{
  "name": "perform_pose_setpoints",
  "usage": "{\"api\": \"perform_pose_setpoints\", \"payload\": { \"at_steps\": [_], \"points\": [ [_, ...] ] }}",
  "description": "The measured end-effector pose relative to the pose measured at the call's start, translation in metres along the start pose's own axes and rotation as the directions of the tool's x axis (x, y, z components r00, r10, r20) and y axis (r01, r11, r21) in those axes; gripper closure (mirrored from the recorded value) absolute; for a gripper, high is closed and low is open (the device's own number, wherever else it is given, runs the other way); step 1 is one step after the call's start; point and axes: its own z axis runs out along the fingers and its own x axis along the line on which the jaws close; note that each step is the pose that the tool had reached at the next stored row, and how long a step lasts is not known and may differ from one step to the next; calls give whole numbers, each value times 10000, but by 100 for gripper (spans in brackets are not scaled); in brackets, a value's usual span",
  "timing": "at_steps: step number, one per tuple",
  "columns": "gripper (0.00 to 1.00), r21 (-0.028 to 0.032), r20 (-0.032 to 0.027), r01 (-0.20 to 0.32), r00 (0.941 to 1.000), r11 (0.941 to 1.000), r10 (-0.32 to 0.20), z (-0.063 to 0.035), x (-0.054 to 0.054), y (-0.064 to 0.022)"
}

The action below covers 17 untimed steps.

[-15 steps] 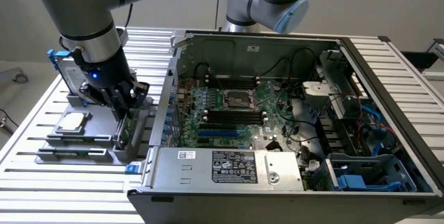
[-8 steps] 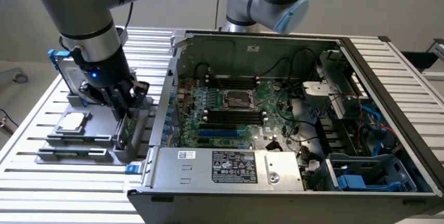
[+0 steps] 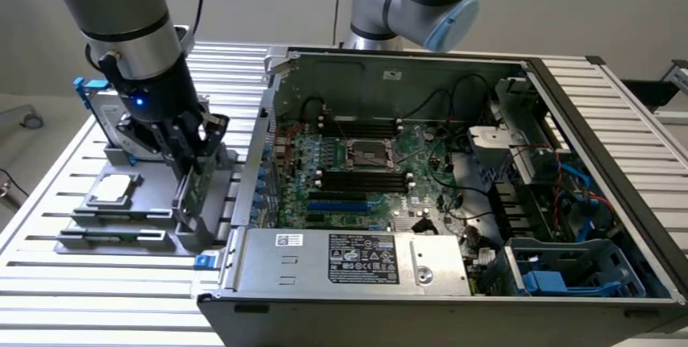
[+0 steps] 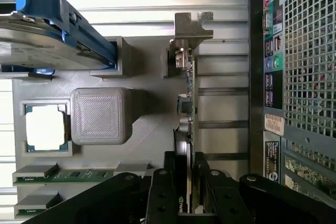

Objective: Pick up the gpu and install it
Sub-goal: 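Pick up the gpu and move the gpu toward the slot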

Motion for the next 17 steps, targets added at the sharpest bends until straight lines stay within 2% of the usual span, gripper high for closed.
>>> {"api": "perform_pose_setpoints", "payload": {
  "at_steps": [3,17],
  "points": [
    [74,-17,9,1,10000,10000,-1,-87,-1,4],
    [74,-18,8,1,10000,10000,-1,-718,-4,36]
  ]
}}
